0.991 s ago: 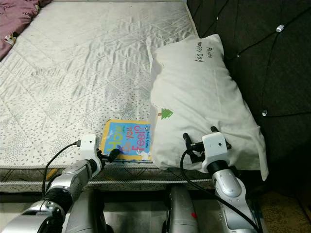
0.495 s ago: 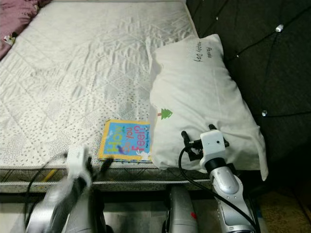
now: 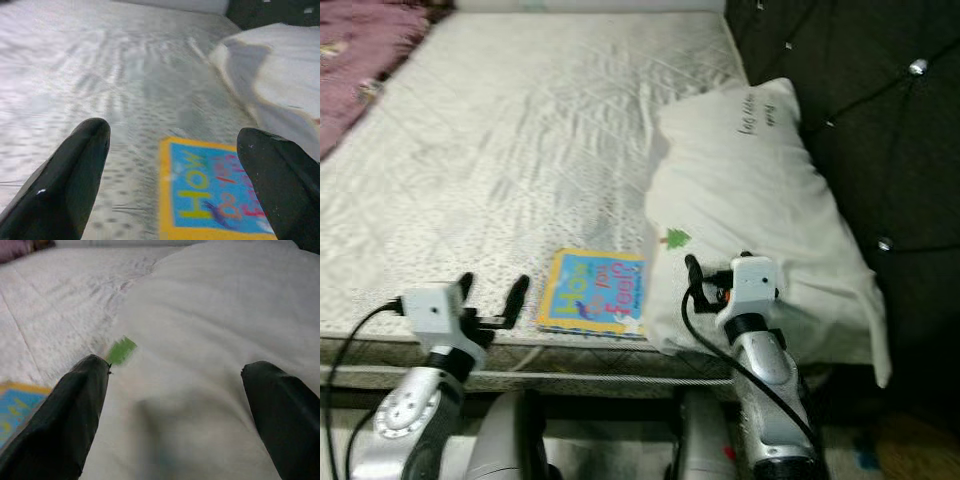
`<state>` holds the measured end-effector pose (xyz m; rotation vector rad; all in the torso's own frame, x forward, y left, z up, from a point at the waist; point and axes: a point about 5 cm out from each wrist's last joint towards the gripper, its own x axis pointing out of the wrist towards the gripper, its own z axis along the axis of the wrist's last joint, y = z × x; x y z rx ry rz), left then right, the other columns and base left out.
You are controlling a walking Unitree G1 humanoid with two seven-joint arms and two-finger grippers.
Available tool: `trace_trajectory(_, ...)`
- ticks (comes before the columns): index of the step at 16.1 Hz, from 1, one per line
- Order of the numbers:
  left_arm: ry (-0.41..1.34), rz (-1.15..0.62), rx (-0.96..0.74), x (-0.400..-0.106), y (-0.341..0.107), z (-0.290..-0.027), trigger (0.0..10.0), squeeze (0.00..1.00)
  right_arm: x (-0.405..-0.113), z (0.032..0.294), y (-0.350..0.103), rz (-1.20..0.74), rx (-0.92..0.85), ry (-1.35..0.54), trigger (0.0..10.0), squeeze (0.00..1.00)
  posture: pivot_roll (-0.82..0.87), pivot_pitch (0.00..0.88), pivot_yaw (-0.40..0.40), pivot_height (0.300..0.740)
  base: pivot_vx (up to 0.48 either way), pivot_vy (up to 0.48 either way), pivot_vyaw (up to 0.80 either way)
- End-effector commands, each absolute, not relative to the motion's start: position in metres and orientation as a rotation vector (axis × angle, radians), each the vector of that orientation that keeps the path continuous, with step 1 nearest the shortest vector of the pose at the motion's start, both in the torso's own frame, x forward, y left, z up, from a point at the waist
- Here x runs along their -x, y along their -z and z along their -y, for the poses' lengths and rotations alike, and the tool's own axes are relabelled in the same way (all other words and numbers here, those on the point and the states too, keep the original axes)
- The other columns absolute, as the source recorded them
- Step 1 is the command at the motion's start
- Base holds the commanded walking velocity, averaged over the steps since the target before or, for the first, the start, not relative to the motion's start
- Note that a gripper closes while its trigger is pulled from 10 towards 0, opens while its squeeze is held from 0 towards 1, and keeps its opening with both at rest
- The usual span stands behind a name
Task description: Clean up the room
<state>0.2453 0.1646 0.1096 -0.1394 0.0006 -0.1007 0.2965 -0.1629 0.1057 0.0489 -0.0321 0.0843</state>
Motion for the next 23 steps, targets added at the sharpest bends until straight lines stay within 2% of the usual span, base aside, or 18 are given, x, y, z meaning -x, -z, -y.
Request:
trace_trajectory(1, 0.069, 0.002, 0.136, -0.249, -0.112, -0.169, 10.0, 0.0, -0.3, 0.16, -0.111, 0.054, -0.087, -0.07, 10.0, 0.0, 0.03, 0.042, 0.029, 0.574, 0.0, 0.0, 0.0)
trace_trajectory(3, 0.088, 0.014, 0.148, -0.257, -0.115, -0.162, 10.0, 0.0, -0.31, 0.151, -0.126, 0.109, -0.116, -0.07, 10.0, 0.0, 0.03, 0.027, 0.036, 0.574, 0.0, 0.0, -0.26)
trace_trajectory(6, 0.097, 0.025, 0.155, -0.26, -0.115, -0.155, 10.0, 0.0, -0.317, 0.153, -0.136, 0.142, -0.121, -0.057, 10.0, 0.0, 0.03, 0.022, 0.041, 0.574, 0.0, 0.0, -0.51)
trace_trajectory(10, 0.111, 0.04, 0.154, -0.265, -0.117, -0.15, 10.0, 0.0, -0.321, 0.156, -0.139, 0.149, -0.124, -0.046, 10.0, 0.0, 0.04, 0.021, 0.041, 0.612, 0.0, 0.0, -0.42)
trace_trajectory(15, 0.114, 0.054, 0.14, -0.273, -0.119, -0.152, 10.0, 0.0, -0.328, 0.156, -0.144, 0.164, -0.12, -0.046, 10.0, 0.0, 0.03, 0.021, 0.045, 0.642, 0.0, 0.0, 0.0)
trace_trajectory(23, 0.121, 0.054, 0.132, -0.278, -0.116, -0.147, 10.0, 0.0, -0.325, 0.16, -0.142, 0.167, -0.083, -0.045, 10.0, 0.0, 0.02, 0.013, 0.043, 0.724, 0.0, 0.0, -0.05)
